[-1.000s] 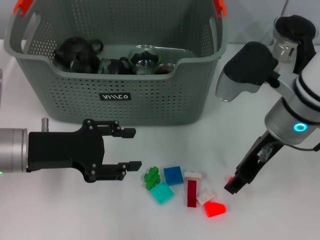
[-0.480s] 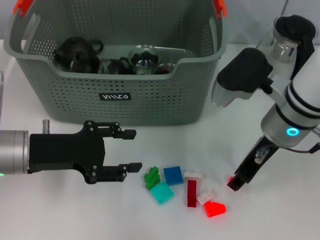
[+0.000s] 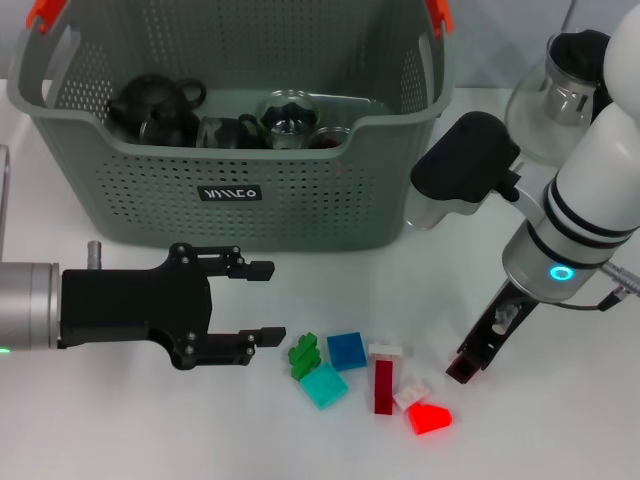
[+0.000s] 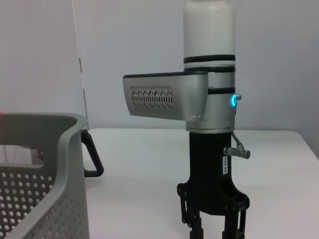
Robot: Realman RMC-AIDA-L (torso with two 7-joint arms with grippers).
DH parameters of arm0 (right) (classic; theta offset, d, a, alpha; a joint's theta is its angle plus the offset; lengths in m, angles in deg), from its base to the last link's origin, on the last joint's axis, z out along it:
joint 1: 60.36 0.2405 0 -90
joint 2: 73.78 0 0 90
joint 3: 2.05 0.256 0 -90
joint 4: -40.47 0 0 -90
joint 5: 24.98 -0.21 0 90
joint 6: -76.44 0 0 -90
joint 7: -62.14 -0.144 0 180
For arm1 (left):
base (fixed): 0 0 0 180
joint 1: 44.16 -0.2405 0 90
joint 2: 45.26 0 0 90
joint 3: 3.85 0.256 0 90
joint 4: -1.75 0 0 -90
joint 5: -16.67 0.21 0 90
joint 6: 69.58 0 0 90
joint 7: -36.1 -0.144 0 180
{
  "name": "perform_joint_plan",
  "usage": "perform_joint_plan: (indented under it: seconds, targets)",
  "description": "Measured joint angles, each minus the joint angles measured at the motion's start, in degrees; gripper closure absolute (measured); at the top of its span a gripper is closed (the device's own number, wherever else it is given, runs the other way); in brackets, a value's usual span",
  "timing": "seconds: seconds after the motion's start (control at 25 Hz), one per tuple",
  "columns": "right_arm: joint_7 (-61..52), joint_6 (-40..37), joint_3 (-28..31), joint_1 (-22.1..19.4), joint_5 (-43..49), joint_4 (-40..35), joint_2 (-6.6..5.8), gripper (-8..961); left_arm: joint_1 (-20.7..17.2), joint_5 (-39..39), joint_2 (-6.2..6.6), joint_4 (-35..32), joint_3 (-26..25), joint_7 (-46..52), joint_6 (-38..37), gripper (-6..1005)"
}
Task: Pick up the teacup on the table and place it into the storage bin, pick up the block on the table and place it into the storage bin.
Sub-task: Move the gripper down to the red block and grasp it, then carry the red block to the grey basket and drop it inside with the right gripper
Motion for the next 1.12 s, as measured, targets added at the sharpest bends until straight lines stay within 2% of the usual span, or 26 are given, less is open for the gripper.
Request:
perform_joint_plan:
  seconds: [0.44,0.88,1.08,1.12]
  targets:
    - [-0.37,1.25,-2.44,0.03,0.00,0.77,0.02,393,-0.15,0.00,-0.15,0.01,0.00,0.00,0.06,324]
    - [-0.51,1.14,-3.44,-0.22,-0.12,0.30,0.02,580,-0.35,0.00,-0.14,0.00,0.00,0.00,0.06,324]
    - [-0.97,0.79,-3.14,-1.27,-0.17,-2.29,-0.22,747,-0.41,0.00,-0.13,0.00,0.00,0.00,0.06,324]
    - [-1.08,0.13,-2.75,-1.66,-0.17,-3.37,-0.29,747,-0.42,0.00,-0.13,0.00,0.00,0.01,0.04,324]
